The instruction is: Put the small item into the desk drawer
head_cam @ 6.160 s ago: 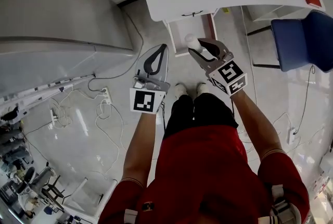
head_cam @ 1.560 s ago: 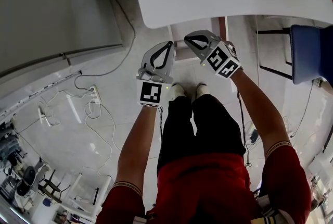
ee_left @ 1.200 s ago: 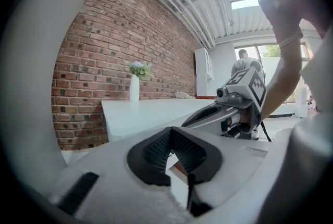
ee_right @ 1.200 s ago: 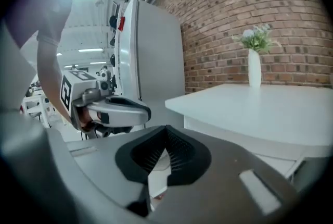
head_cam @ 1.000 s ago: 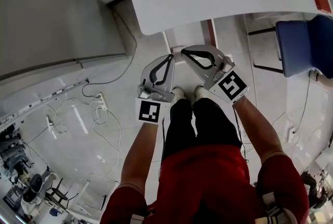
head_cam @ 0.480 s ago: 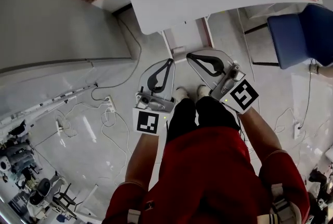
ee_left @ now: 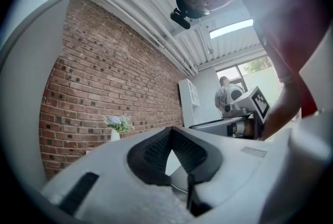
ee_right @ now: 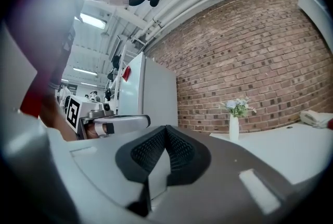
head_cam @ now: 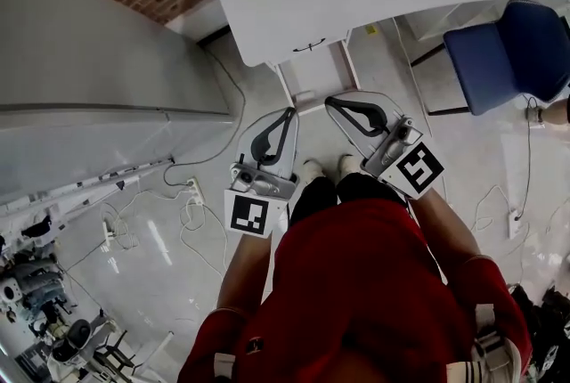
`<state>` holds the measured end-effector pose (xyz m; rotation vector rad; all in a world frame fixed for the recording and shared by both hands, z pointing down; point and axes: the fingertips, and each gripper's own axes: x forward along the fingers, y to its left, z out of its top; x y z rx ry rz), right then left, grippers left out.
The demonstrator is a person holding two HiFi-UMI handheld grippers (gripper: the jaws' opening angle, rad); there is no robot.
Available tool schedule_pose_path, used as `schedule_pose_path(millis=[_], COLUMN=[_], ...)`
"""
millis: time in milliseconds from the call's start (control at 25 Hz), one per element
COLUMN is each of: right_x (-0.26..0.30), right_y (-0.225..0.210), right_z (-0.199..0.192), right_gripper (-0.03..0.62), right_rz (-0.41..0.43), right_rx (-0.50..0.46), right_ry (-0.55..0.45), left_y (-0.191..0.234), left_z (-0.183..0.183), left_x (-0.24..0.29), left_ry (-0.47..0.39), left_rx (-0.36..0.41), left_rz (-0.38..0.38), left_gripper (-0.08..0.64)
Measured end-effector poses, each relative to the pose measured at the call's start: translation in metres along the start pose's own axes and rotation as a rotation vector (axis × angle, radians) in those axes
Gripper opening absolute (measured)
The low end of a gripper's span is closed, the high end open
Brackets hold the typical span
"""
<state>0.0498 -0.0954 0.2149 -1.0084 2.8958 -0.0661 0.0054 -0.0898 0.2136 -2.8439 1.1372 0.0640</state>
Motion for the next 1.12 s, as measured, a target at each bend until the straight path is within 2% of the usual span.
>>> schedule_pose_path(millis=[240,880,1120], right_x=[-0.023,-0.051,-0.059], right_y=[0.010,0.024,0.022], right_z=[0.003,0.010,0.013], right_gripper=[0.011,0.011,0.011], right_rz=[-0.025,-0.067,-0.056], right_rx=[-0.002,-0.006,-0.007], right_ry=[0.006,-0.003,-0.013], left_y=[-0.024,-0.043,-0.051], left_z=[0.006,0.014,0.015], left_x=[-0.008,-0.018,-0.016], left_ry=[-0.004,0.004,0.012], left_rx=[-0.015,0.000,0.001], left_rz=[-0.023,-0.049,-0.062], left_gripper=[0.006,0.006,0.006])
